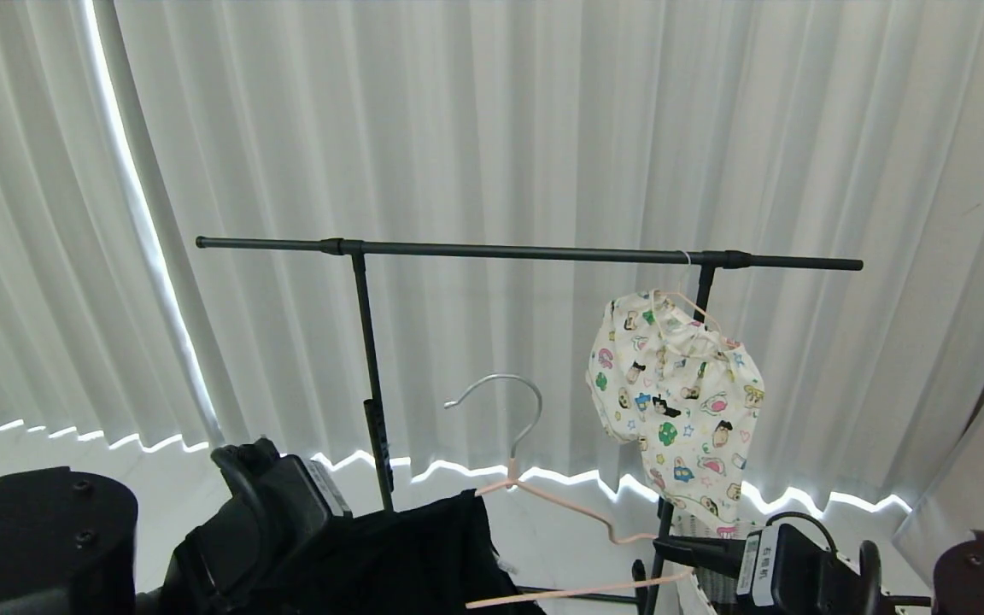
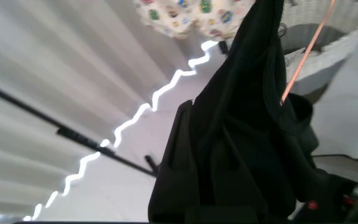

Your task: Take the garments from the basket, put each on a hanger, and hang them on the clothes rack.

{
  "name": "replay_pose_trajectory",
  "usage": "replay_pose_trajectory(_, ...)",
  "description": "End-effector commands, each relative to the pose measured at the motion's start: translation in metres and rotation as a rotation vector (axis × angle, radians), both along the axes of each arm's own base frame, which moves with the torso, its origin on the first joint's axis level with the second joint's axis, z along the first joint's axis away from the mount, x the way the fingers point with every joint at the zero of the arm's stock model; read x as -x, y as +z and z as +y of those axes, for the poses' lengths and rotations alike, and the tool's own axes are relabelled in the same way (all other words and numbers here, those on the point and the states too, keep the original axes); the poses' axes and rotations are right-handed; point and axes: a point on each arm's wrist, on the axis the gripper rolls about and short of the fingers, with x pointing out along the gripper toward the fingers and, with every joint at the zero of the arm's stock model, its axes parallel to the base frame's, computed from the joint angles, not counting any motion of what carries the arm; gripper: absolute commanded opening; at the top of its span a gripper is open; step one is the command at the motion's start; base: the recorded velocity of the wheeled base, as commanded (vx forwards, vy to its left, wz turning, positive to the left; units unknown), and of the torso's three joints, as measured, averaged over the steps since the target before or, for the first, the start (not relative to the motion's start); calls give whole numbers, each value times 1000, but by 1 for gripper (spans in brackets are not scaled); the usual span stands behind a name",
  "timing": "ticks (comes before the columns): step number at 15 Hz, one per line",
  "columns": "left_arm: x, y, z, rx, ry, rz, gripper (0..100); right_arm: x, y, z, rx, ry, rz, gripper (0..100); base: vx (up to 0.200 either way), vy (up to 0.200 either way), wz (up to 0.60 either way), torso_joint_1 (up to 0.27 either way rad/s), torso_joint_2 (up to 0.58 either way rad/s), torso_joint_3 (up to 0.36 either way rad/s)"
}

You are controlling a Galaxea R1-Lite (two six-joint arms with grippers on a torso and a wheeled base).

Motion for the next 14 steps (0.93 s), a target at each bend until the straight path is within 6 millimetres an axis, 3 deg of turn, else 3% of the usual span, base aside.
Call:
replay_pose_trajectory(1,-9,-4,6,-23,59,9,0,-3,-3,5,15,-2,8,100,0,0,0,0,0,0)
replay_pose_trajectory(6,-15,7,4,14,99,-32,0,-4,-9,9,35,2,23,100,0,0,0,0,0,0)
replay_pose_trajectory(8,-20,18,0,74,99,-98,0,-9,-16,20,51,-2,60,100,0,0,0,0,0,0)
replay_pose_trajectory(11,-24,33,-5,119,97,-148,0,-26,-16,55,-46,-71,186,100,0,0,0,0,0,0)
replay_pose_trajectory(14,-26,40,-6,136,97,-165,0,-31,-23,68,-60,-141,232,100,0,0,0,0,0,0)
